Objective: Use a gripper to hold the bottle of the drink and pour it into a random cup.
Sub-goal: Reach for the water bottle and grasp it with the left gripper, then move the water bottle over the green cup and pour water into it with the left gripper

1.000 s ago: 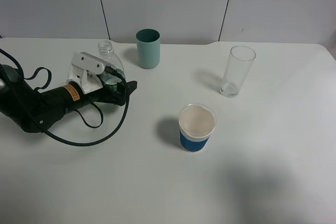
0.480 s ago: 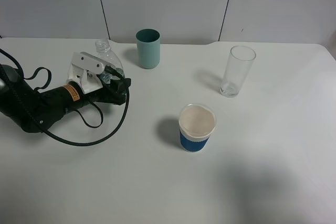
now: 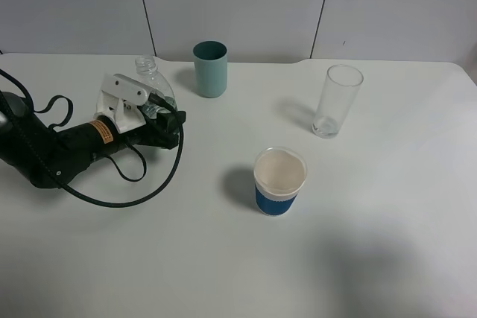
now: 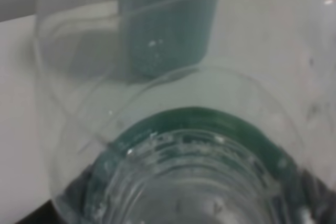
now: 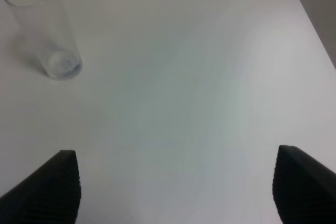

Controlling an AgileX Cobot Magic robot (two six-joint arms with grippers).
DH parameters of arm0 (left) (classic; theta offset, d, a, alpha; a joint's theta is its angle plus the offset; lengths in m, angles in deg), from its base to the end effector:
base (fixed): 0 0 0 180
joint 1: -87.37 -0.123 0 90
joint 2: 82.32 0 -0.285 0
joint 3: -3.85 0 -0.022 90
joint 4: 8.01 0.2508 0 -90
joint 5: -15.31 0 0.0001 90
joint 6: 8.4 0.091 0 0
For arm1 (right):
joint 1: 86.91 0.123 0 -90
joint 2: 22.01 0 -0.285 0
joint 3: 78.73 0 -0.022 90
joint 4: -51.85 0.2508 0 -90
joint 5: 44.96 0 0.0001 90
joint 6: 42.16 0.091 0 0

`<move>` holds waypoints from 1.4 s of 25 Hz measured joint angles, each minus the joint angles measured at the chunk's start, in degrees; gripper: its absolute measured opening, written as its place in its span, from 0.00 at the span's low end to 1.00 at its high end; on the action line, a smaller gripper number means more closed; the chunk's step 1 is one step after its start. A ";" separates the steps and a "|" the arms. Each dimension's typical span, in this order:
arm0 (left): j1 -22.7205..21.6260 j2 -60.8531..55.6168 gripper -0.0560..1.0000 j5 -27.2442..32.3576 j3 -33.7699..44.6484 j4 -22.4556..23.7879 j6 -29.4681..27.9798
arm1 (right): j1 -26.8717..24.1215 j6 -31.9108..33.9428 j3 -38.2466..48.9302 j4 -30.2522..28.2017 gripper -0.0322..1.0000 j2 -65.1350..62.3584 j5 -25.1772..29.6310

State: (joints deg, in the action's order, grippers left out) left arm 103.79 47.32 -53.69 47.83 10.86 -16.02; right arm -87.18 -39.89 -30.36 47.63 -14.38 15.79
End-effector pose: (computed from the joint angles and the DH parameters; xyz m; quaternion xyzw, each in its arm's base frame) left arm 0.2944 -0.1154 0.0721 0.1995 0.7676 -0.2089 0.5722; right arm -0.0058 -0.0058 0.2785 0.0204 0.8507 -0.0276 0.5246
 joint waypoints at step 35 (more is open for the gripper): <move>-0.59 -14.13 0.57 40.16 -14.50 -10.15 5.11 | 0.00 0.00 0.00 0.00 0.76 0.00 0.00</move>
State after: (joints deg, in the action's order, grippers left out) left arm 103.20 33.20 -13.53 33.34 0.71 -10.90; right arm -87.18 -39.89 -30.36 47.63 -14.38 15.79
